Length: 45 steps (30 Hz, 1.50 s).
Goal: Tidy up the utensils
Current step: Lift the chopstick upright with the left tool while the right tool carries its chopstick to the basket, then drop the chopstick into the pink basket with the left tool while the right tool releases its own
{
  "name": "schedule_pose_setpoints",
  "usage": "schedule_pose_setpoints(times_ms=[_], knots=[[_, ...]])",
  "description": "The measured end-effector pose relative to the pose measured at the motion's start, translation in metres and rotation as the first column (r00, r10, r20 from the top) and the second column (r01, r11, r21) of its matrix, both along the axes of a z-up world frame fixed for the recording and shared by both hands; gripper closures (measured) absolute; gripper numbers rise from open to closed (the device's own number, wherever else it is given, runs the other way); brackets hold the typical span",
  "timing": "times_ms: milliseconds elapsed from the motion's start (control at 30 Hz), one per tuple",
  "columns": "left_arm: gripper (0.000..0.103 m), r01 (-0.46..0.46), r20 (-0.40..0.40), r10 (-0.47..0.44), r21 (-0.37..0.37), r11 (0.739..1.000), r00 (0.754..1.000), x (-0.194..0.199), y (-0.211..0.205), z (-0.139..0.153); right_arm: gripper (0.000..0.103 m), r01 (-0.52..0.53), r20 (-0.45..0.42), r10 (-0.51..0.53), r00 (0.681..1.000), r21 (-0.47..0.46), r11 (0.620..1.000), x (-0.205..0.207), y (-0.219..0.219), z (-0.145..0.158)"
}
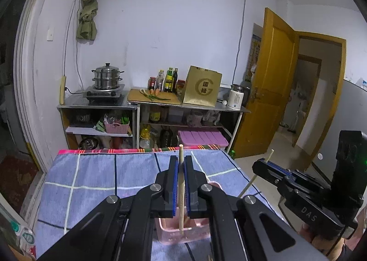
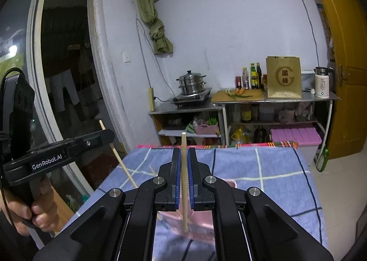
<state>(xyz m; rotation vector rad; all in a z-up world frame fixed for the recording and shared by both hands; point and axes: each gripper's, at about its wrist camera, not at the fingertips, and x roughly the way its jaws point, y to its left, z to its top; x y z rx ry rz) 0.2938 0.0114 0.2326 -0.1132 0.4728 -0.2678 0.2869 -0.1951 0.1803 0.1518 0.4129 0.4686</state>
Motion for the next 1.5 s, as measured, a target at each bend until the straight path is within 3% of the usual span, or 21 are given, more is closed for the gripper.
schedule_pose_setpoints(times_ms=[333, 833, 1100, 1500], knots=[[0.098, -0.017, -0.022, 0.017, 0.006, 1.000, 1.000, 0.038, 0.004, -0.025, 0.098, -0.012, -0.003, 0.012, 1.000, 0.014, 1.000, 0.030, 0.015, -0.016], [0.098, -0.010, -0.117, 0.010, 0.002, 1.000, 0.993, 0.057, 0.004, -0.084, 0.097, -0.024, -0.115, 0.022, 0.993, -0.013, 1.000, 0.049, 0.026, -0.065], [0.098, -0.015, -0.107, 0.016, 0.009, 1.000, 0.994, 0.054, 0.005, -0.086, 0.097, -0.025, -0.147, 0.019, 0.989, -0.035, 0.999, 0.048, 0.027, -0.072], [0.091, -0.022, -0.086, 0.022, 0.003, 1.000, 0.996, 0.027, 0.013, -0.079, 0.090, -0.017, -0.105, 0.014, 0.994, -0.028, 0.999, 0.021, 0.013, -0.061]])
